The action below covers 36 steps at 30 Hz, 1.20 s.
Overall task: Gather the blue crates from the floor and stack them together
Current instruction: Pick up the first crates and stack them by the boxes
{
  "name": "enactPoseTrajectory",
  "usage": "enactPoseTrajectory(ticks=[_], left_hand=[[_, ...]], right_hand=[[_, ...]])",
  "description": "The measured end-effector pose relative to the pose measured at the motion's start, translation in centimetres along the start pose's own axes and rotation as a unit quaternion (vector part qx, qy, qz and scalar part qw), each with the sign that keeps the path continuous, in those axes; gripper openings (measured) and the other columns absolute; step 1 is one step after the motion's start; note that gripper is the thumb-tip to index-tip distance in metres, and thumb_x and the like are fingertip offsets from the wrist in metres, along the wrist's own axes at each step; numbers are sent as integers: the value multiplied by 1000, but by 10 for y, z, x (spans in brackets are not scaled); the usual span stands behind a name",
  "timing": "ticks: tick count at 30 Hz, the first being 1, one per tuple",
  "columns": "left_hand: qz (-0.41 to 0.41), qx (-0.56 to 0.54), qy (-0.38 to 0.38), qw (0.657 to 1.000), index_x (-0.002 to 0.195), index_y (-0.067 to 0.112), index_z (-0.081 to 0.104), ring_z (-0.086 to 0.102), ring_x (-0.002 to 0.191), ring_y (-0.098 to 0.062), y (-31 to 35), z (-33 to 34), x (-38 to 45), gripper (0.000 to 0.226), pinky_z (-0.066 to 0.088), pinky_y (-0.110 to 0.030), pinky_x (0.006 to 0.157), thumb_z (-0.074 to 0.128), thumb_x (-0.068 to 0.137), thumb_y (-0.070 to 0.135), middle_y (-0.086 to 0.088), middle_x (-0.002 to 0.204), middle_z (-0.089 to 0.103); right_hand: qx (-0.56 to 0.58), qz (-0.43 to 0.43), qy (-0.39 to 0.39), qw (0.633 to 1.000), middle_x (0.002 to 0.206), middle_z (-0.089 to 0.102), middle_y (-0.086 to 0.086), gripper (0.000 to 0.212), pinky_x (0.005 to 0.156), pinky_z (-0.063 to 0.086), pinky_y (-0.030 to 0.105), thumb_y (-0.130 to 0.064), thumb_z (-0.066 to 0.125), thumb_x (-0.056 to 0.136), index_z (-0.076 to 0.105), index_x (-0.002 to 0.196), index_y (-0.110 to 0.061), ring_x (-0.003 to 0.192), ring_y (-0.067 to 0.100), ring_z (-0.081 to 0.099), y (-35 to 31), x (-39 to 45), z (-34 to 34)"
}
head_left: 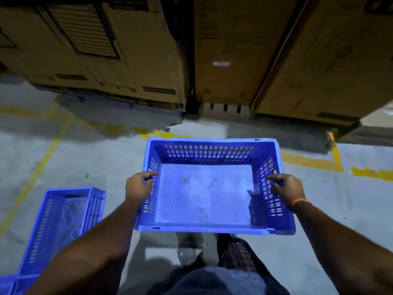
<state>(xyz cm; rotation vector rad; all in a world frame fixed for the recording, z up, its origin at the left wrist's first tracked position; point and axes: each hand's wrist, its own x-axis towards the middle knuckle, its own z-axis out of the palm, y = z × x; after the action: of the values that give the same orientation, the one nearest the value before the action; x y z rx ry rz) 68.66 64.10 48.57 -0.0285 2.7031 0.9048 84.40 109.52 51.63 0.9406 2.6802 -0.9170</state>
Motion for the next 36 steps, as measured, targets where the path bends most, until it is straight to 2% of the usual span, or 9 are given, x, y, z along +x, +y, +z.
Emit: enactPoseTrajectory(ticks=[3,6,13,19,23,27,32,36], left_hand=[[-7,13,-15,1000,101,33,77,71,75,-15,25,32,3,36,53,-27,77,63,81,6,4,85,77],[-7,38,-14,999,102,32,77,73,84,-20,43,71,11,38,54,-31,80,64,80,4,0,92,78],[6,61,-23,998,108,29,77,71,96,-26,40,184,58,33,51,-32,80,65,86,7,-5,105,76],[-5,70,-40,997,110,30,75,70,97,-27,-19,283,124,31,50,-32,80,62,90,11,-4,107,76],[-1,79,-45,996,111,30,75,70,101,-26,-66,350,177,33,50,-32,84,61,89,10,-4,108,76],[7,96,-51,994,112,30,74,70,100,-25,-110,409,224,37,51,-31,86,60,87,6,-4,106,76],[9,100,-56,993,115,24,74,68,105,-26,-149,458,263,43,49,-30,93,55,85,-1,-7,111,74],[-4,107,-75,991,115,24,73,68,102,-28,-173,480,269,45,48,-29,91,52,85,-2,-9,106,73]], right_hand=[[13,23,-3,1000,100,75,10,33,91,49,31,4,63,78,77,99,-17,88,25,71,41,-3,-5],[3,33,-12,999,95,76,6,36,87,52,33,2,65,73,77,96,-23,90,25,72,84,14,-3],[14,73,-21,997,108,74,6,35,95,48,31,-1,63,79,76,103,-22,101,27,68,167,91,49],[20,85,-33,996,111,73,8,32,96,46,29,1,62,81,75,104,-17,103,27,67,215,169,138],[29,90,-41,995,112,71,10,30,96,51,38,0,62,83,74,104,-17,102,30,67,249,219,211],[18,92,-40,995,110,72,11,34,96,48,35,1,63,80,74,105,-19,104,30,67,283,265,284],[-6,85,-47,995,112,70,15,31,93,48,36,-7,65,83,72,109,-21,101,35,66,310,302,349],[-32,75,-42,996,111,68,21,30,93,48,40,-7,61,86,72,110,-20,100,40,65,320,313,377]])
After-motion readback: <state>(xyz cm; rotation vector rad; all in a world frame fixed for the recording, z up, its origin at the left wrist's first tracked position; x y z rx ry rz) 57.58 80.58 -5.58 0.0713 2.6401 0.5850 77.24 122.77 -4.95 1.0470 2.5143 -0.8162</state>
